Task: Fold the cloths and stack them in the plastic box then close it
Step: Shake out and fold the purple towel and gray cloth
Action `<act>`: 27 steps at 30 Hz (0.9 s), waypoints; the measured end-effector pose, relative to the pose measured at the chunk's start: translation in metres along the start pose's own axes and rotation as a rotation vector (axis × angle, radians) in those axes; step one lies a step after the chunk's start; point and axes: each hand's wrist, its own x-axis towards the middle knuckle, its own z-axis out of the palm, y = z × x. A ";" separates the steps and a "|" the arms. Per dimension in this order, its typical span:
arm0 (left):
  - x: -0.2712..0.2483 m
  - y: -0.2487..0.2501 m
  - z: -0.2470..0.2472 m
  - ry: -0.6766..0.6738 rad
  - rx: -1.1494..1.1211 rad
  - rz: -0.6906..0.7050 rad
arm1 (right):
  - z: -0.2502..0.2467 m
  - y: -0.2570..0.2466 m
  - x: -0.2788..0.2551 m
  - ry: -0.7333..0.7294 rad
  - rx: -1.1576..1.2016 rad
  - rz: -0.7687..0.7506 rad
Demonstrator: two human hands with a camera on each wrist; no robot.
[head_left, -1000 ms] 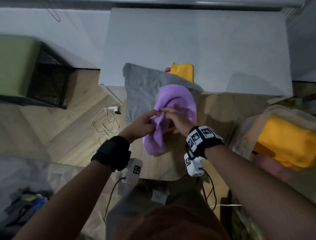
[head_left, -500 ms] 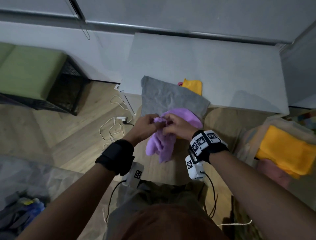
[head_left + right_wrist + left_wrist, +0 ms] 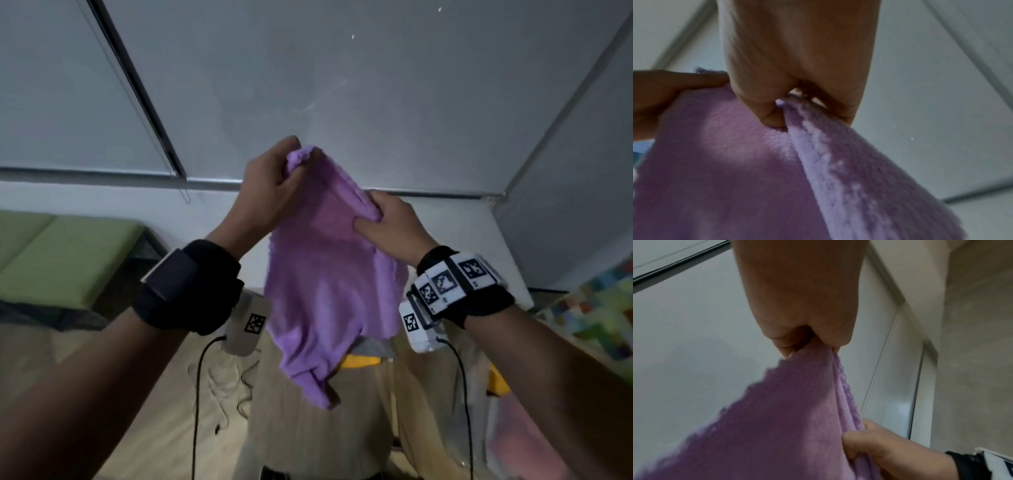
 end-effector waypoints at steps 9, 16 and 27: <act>0.062 0.060 -0.081 0.206 0.022 0.127 | -0.107 -0.047 0.022 0.159 -0.159 -0.067; 0.062 0.075 -0.123 0.355 -0.211 0.121 | -0.150 -0.039 0.011 0.046 0.967 0.131; 0.059 0.056 -0.075 0.280 -0.646 -0.176 | -0.025 -0.025 -0.043 -0.725 0.696 0.163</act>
